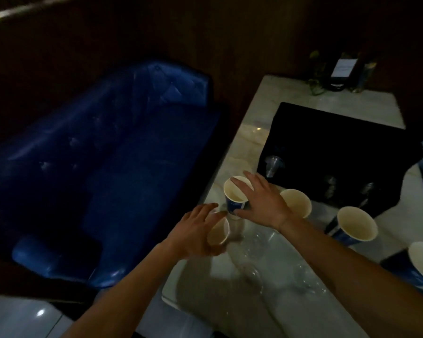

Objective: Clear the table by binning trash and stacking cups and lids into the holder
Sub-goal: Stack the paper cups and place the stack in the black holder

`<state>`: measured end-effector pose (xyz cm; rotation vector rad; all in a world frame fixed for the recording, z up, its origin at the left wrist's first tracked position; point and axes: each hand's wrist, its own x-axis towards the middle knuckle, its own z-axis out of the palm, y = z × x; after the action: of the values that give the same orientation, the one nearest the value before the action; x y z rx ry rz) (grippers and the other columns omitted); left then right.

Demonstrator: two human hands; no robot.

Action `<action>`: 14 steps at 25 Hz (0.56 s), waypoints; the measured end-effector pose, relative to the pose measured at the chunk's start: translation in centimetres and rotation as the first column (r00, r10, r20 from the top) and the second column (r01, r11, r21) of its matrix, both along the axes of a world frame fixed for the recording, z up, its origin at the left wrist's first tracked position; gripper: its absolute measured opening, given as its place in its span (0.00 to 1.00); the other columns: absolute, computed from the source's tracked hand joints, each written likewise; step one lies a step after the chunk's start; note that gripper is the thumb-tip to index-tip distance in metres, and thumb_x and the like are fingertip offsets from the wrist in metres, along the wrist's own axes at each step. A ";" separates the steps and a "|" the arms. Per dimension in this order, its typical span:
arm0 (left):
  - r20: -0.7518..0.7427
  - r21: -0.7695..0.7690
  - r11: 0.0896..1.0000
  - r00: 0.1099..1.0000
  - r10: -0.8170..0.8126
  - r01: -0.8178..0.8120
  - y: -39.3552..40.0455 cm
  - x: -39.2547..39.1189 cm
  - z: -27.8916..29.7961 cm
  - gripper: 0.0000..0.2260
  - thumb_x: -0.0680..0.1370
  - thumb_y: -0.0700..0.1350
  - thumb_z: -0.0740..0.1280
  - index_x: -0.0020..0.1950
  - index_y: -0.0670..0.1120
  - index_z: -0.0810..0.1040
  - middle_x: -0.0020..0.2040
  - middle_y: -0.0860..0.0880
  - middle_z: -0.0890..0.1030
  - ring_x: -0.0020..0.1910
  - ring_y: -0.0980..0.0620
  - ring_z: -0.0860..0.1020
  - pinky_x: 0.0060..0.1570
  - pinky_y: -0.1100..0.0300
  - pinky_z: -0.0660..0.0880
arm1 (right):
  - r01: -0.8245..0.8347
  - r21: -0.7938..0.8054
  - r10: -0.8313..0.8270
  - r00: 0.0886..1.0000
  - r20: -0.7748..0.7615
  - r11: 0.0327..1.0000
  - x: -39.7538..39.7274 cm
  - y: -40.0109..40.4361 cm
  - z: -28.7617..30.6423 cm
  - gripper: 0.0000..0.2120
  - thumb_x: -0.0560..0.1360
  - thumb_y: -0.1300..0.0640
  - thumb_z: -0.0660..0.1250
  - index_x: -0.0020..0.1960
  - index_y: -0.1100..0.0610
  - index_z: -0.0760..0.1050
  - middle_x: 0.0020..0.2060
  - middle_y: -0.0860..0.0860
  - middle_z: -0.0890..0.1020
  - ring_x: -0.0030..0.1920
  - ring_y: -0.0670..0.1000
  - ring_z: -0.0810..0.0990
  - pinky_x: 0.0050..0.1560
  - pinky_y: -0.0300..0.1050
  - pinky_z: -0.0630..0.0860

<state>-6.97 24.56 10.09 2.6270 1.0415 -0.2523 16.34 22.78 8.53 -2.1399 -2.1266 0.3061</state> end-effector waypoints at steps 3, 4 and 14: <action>-0.043 -0.043 0.997 0.998 0.055 -0.057 0.2 0.9 -0.8 0.43 0.71 0.63 0.71 0.78 0.61 0.47 0.80 0.51 0.49 0.78 0.45 0.49 0.74 0.39 0.57 | -0.046 -0.092 0.046 0.999 0.004 0.995 0.3 2.9 -1.1 0.47 0.68 0.33 0.67 0.75 0.36 0.41 0.79 0.50 0.45 0.78 0.60 0.47 0.71 0.65 0.58; -0.037 -0.046 0.997 0.997 0.068 -0.070 0.2 1.0 -1.0 0.43 0.71 0.62 0.71 0.78 0.61 0.48 0.80 0.51 0.50 0.78 0.45 0.50 0.74 0.39 0.59 | -0.061 -0.125 0.060 0.998 -0.008 0.990 0.3 3.6 -1.5 0.47 0.68 0.33 0.67 0.75 0.35 0.41 0.79 0.49 0.44 0.78 0.60 0.47 0.71 0.66 0.57; 0.141 -0.131 0.964 0.958 0.251 -0.233 -0.6 0.3 -2.6 0.41 0.71 0.58 0.73 0.76 0.62 0.52 0.78 0.53 0.52 0.76 0.47 0.55 0.67 0.42 0.71 | 0.025 -0.058 -0.037 0.975 -0.219 0.998 -0.4 2.3 -2.7 0.39 0.70 0.44 0.70 0.73 0.34 0.50 0.76 0.49 0.55 0.72 0.63 0.61 0.66 0.60 0.68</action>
<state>-6.66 24.00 7.46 2.3467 1.2410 -0.0469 15.97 25.11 5.82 -2.0564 -1.9813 0.5769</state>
